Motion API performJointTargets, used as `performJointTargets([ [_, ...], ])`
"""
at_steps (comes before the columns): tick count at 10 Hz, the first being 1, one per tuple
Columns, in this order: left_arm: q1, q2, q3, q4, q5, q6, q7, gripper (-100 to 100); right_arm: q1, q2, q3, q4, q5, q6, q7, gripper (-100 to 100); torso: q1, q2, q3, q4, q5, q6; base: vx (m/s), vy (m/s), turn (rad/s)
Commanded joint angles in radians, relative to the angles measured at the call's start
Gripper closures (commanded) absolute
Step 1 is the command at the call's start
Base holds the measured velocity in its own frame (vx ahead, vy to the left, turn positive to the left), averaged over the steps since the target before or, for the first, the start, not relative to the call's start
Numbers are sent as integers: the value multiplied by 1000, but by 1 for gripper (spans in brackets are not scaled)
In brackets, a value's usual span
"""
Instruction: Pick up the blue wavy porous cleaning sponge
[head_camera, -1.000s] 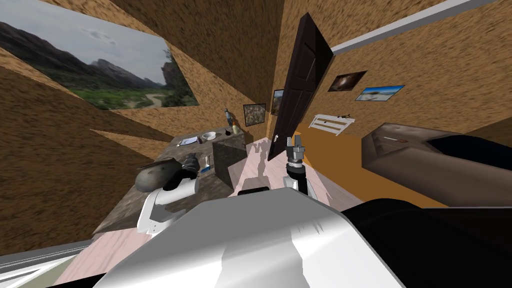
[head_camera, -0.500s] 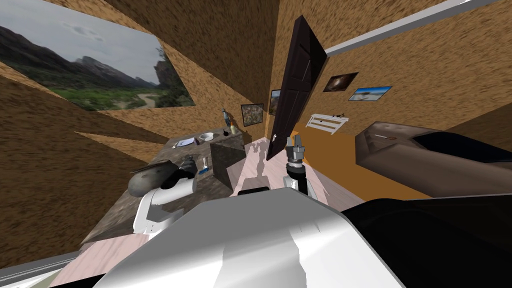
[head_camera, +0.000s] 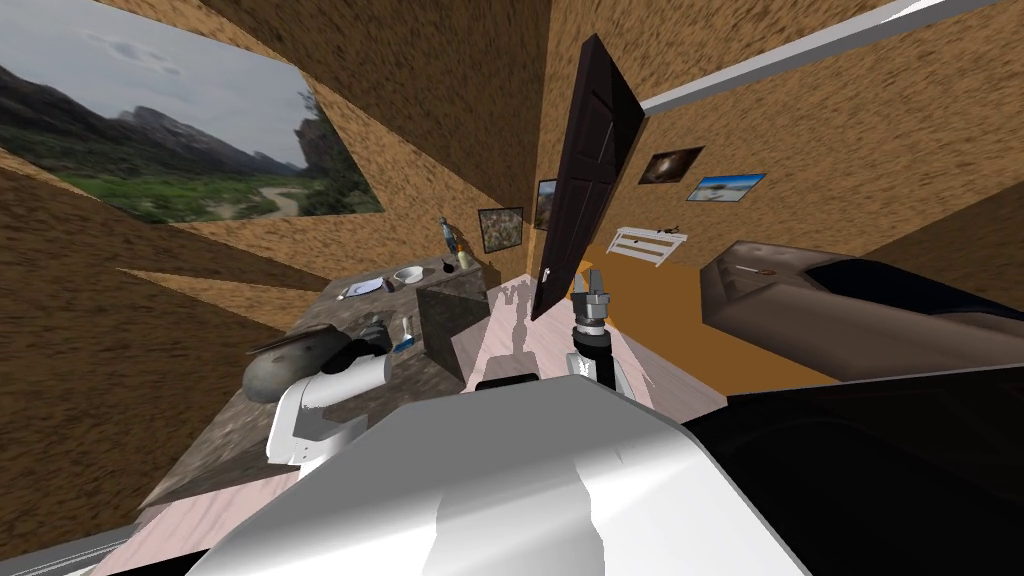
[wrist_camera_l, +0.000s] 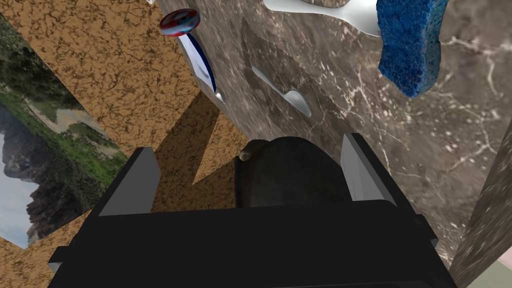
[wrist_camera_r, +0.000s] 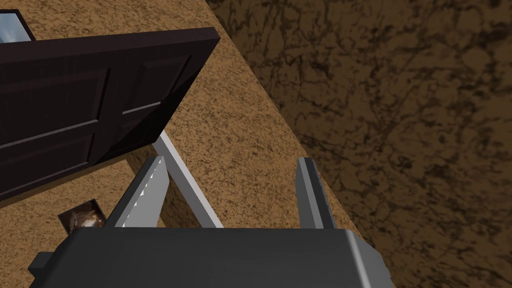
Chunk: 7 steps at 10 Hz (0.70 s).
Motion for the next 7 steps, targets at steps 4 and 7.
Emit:
performJointTargets([
  [4,-36,-8,42,24,-14,127,4,-100,0,0,0,0,0,0,0,0,1,0,0,0,0,0,3,16,-106],
  [7,-52,-13,63,36,-20,203,5,-100,0,0,0,0,0,0,0,0,0,0,0,0,0,0,3,13,-56],
])
